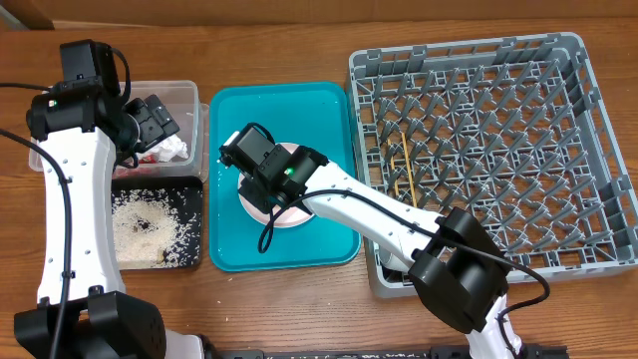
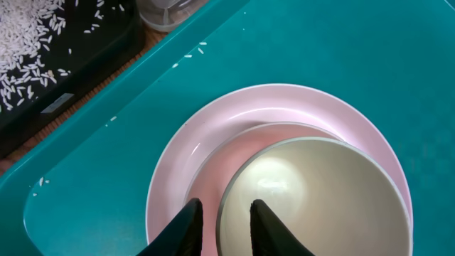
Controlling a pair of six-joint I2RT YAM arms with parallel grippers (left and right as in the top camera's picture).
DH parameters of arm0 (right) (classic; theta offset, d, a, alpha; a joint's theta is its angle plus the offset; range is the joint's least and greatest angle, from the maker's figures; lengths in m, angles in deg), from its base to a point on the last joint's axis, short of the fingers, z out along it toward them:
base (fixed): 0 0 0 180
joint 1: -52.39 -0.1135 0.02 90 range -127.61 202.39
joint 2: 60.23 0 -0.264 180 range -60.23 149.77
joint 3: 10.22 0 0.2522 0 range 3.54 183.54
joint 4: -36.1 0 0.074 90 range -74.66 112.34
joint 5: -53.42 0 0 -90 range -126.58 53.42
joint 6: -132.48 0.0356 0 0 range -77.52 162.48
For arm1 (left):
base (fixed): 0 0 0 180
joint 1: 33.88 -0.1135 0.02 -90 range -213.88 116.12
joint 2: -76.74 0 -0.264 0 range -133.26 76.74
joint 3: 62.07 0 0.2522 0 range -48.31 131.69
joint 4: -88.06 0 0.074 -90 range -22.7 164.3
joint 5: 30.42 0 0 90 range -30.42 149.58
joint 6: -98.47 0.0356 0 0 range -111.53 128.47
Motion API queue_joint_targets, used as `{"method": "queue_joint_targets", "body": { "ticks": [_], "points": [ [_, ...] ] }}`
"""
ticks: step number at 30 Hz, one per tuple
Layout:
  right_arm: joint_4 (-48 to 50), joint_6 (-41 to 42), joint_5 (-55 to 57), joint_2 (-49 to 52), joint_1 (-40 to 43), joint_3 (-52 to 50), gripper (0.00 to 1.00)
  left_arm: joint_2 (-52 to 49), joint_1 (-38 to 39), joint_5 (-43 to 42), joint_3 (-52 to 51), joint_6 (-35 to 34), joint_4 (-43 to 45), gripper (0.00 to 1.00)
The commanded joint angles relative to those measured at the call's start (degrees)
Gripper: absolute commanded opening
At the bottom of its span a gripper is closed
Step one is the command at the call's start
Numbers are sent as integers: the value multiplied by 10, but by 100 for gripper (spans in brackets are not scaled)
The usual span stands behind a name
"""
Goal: Sort waste into correct bins and load items into the dishwasher
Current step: 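Close the right gripper on the white cup rim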
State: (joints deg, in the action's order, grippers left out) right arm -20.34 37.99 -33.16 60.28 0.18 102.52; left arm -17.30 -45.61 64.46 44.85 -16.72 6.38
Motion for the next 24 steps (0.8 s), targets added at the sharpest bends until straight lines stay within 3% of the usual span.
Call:
{"method": "queue_joint_targets", "body": {
  "ticks": [1,24],
  "points": [
    [-2,0,5,1,3,-3,24,-2,1,-3,13,-8,1,100],
    [-20,0,6,1,3,-3,17,-2,1,-3,13,-8,1,100]
  ]
}}
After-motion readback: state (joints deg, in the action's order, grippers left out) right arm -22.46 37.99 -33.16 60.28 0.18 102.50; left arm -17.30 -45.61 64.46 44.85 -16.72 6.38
